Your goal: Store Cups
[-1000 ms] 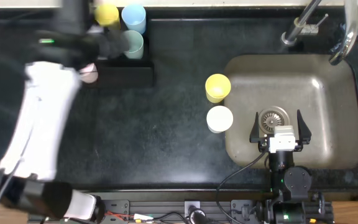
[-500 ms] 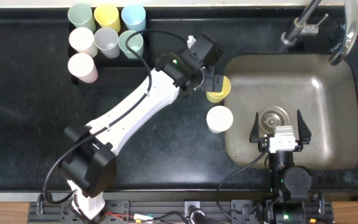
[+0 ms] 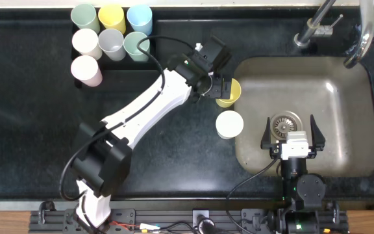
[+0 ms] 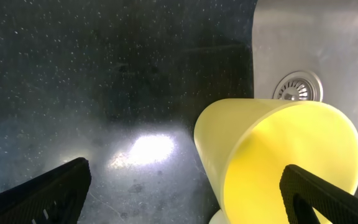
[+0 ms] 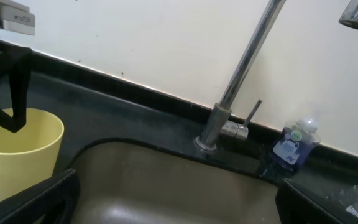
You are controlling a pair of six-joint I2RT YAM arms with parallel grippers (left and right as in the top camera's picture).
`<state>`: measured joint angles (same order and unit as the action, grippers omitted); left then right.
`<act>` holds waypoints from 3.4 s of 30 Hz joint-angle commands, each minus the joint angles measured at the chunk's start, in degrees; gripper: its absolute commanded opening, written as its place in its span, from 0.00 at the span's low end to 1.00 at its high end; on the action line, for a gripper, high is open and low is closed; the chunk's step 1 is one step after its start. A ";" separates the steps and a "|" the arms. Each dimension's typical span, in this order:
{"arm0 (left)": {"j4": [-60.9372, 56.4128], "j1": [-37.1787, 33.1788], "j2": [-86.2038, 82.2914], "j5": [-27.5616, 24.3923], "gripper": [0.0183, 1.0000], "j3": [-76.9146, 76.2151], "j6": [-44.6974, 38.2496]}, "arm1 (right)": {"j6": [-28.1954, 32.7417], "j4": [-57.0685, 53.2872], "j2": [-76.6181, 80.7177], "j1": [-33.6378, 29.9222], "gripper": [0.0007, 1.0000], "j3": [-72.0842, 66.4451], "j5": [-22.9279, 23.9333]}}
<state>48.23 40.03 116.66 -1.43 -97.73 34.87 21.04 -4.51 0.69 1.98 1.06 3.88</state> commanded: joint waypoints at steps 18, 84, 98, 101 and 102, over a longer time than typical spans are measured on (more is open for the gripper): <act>0.22 -2.34 -0.94 -0.24 0.02 -0.39 1.64 | -0.02 0.37 -0.48 0.35 0.99 -0.79 0.15; 16.83 -37.83 -1.70 7.56 0.69 -0.57 7.63 | -0.02 0.37 -0.48 0.35 1.00 -0.79 0.15; 17.29 -37.16 -15.96 7.74 1.00 -0.57 6.97 | -0.02 0.37 -0.48 0.35 1.00 -0.79 0.15; 17.53 -36.94 -21.40 7.04 1.00 -0.57 6.99 | -0.02 0.37 -0.48 0.35 1.00 -0.79 0.15; 17.53 -36.89 -23.26 6.29 1.00 -0.57 6.99 | -0.02 0.37 -0.48 0.35 1.00 -0.79 0.15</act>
<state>65.39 2.63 99.70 5.17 -97.76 42.02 21.04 -4.51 0.69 1.98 1.06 3.88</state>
